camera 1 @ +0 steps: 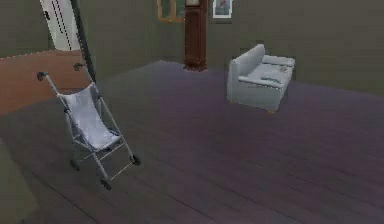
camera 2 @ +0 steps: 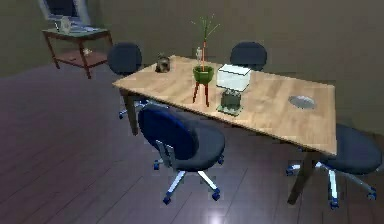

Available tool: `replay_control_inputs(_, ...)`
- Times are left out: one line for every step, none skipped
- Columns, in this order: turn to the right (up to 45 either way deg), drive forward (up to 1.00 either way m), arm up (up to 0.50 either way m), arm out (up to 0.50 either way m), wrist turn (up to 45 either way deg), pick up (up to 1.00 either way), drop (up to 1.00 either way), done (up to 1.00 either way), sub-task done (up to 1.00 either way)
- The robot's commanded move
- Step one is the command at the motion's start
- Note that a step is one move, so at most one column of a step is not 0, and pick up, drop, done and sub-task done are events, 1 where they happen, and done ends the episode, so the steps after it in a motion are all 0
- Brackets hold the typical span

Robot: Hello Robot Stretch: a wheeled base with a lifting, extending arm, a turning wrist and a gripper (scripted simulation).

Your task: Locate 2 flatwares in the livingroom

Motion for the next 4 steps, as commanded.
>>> replay_control_inputs(36.0,0.00,0.00,0.00,0.0,0.00,0.00,0.00,0.00)
replay_control_inputs(0.0,1.00,0.00,0.00,0.0,0.00,0.00,0.00,0.00)
replay_control_inputs(18.0,0.00,0.00,0.00,0.0,0.00,0.00,0.00,0.00)
replay_control_inputs(3.0,0.00,0.00,0.00,0.0,0.00,0.00,0.00,0.00)
